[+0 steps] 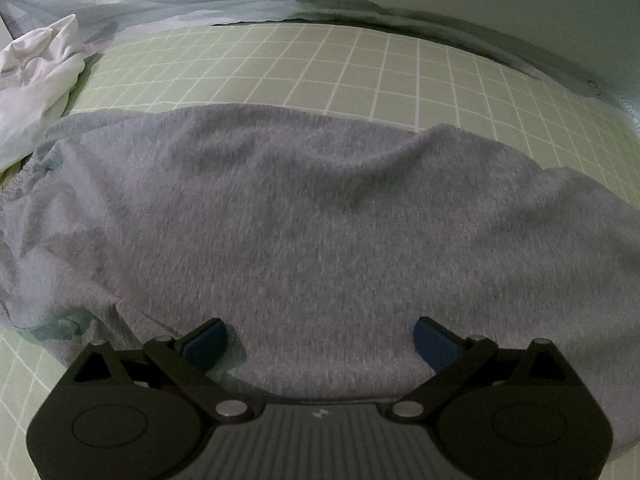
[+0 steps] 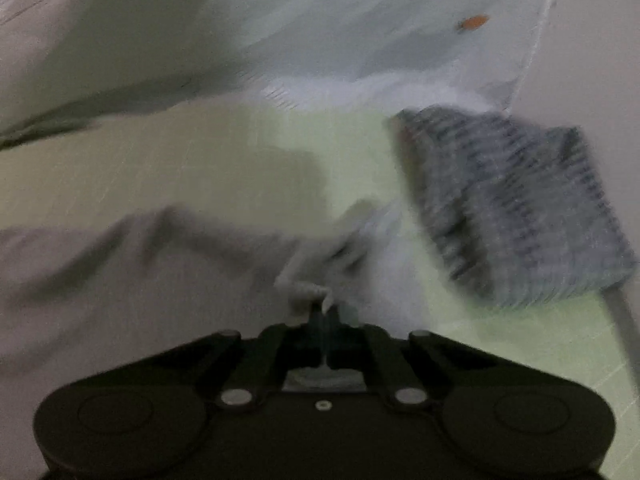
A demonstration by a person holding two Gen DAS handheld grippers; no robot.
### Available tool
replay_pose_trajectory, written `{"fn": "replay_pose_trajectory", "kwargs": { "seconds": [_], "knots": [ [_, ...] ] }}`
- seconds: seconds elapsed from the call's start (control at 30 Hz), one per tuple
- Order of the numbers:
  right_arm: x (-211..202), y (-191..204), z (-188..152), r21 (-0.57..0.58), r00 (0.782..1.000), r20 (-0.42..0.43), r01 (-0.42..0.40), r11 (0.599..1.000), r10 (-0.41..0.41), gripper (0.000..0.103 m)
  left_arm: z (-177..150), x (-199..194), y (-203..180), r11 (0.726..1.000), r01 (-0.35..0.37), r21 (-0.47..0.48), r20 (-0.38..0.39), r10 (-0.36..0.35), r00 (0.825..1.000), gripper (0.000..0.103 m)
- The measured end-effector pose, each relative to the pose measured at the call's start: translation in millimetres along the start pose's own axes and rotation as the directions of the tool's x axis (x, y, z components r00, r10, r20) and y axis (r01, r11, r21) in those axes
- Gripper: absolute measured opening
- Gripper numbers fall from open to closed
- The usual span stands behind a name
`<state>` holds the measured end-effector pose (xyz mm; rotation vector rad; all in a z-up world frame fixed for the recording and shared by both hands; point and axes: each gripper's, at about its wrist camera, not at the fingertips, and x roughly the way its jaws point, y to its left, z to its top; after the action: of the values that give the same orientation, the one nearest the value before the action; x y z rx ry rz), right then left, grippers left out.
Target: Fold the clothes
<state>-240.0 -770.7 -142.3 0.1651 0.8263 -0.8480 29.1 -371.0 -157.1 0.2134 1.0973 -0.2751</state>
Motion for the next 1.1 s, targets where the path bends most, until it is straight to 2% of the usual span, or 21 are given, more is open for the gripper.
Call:
{"fn": "replay_pose_trajectory", "kwargs": {
  "seconds": [0.07,0.17,0.23,0.3,0.4,0.43,0.6,0.7,0.9,1.1],
  "knots": [
    [6.2,-18.8,16.6,0.004,0.994,0.048,0.102,0.995,-0.103,0.002,-0.6,0.6,0.5,1.0,-0.001,-0.004,0.001,0.001,1.0,0.101],
    [12.3,-38.7,32.7,0.032,0.962,0.087,0.258,0.966,-0.26,0.042,-0.8,2.0,0.5,1.0,-0.003,-0.011,0.001,0.003,1.0,0.103],
    [6.5,-39.1,30.4,0.054,0.957,0.098,0.269,0.962,-0.274,0.042,-1.2,1.9,0.7,1.0,-0.003,-0.013,0.003,0.003,1.0,0.103],
    [-0.3,-31.5,21.2,0.066,0.967,0.092,0.232,0.97,-0.238,0.052,-1.7,1.7,0.8,1.0,-0.004,-0.014,0.005,0.004,1.0,0.103],
    [-9.3,-9.2,-1.8,0.083,0.99,0.045,0.13,0.988,-0.134,0.067,-1.9,1.4,0.5,1.0,-0.006,-0.018,0.003,0.006,1.0,0.103],
    [-12.3,-1.6,-9.6,0.09,0.995,0.029,0.095,0.991,-0.098,0.069,-1.4,1.6,0.8,1.0,-0.006,-0.019,0.0,0.006,1.0,0.103],
    [-26.8,29.6,-45.7,0.176,0.997,-0.056,-0.049,0.983,0.059,0.081,-0.9,-0.7,1.7,1.0,-0.006,-0.012,-0.019,0.005,1.0,0.103],
    [-34.5,41.9,-64.6,0.223,0.993,-0.085,-0.057,0.973,0.078,0.086,-6.6,-4.8,0.9,1.0,-0.006,0.003,-0.03,0.006,1.0,0.103],
    [-56.7,50.4,-84.6,0.228,0.99,-0.13,-0.022,0.974,0.052,0.097,-30.1,-22.0,11.3,0.999,0.029,0.018,-0.06,-0.028,0.998,0.102],
    [-87.0,70.2,-110.4,0.237,0.983,-0.17,-0.02,0.971,0.062,0.1,-59.8,-42.0,28.6,0.996,0.07,0.046,-0.059,-0.068,0.996,0.102]
  ]
}}
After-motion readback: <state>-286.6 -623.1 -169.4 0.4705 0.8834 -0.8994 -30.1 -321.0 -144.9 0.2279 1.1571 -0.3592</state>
